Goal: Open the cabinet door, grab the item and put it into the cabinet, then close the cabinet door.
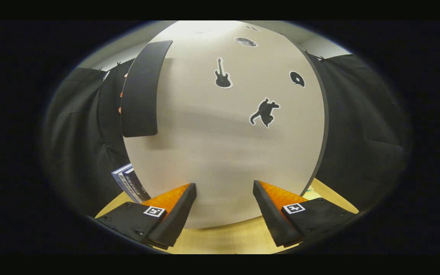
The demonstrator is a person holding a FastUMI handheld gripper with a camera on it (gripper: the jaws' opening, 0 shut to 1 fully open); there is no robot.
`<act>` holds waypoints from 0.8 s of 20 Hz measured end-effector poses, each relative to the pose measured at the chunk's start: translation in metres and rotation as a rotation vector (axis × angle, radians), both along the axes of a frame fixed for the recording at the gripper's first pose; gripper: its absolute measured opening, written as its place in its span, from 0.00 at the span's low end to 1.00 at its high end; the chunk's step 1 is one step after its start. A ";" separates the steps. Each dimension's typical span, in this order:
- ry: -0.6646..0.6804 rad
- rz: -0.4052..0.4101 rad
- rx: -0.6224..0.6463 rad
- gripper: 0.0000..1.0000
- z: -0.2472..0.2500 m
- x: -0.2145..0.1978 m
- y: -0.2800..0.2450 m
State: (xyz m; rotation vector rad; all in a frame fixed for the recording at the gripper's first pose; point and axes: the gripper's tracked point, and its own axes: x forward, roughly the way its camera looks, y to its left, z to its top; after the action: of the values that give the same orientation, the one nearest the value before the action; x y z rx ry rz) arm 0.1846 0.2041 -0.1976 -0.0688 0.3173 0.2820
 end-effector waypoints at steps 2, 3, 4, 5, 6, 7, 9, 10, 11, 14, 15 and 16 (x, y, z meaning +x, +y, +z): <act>-0.002 -0.002 0.002 0.96 -0.003 0.007 0.004; 0.001 -0.002 0.005 0.96 -0.005 0.011 0.005; 0.004 -0.002 0.009 0.97 -0.007 0.014 0.007; 0.013 -0.005 0.012 0.97 -0.009 0.016 0.007; 0.018 -0.013 0.015 0.97 -0.008 0.017 0.006; 0.023 -0.014 0.021 0.97 -0.005 0.016 0.008; 0.018 -0.017 0.046 0.97 0.010 0.006 0.011; 0.017 -0.025 0.053 0.97 0.018 -0.002 0.008; 0.021 -0.034 0.059 0.97 0.022 -0.012 0.001; 0.028 -0.056 0.108 0.97 0.044 -0.039 -0.021; 0.032 -0.059 0.119 0.97 0.054 -0.047 -0.028; 0.028 -0.068 0.129 0.97 0.066 -0.056 -0.035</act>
State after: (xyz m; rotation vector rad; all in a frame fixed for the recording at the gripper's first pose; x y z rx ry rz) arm 0.1290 0.1687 -0.1318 0.0733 0.3282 0.2357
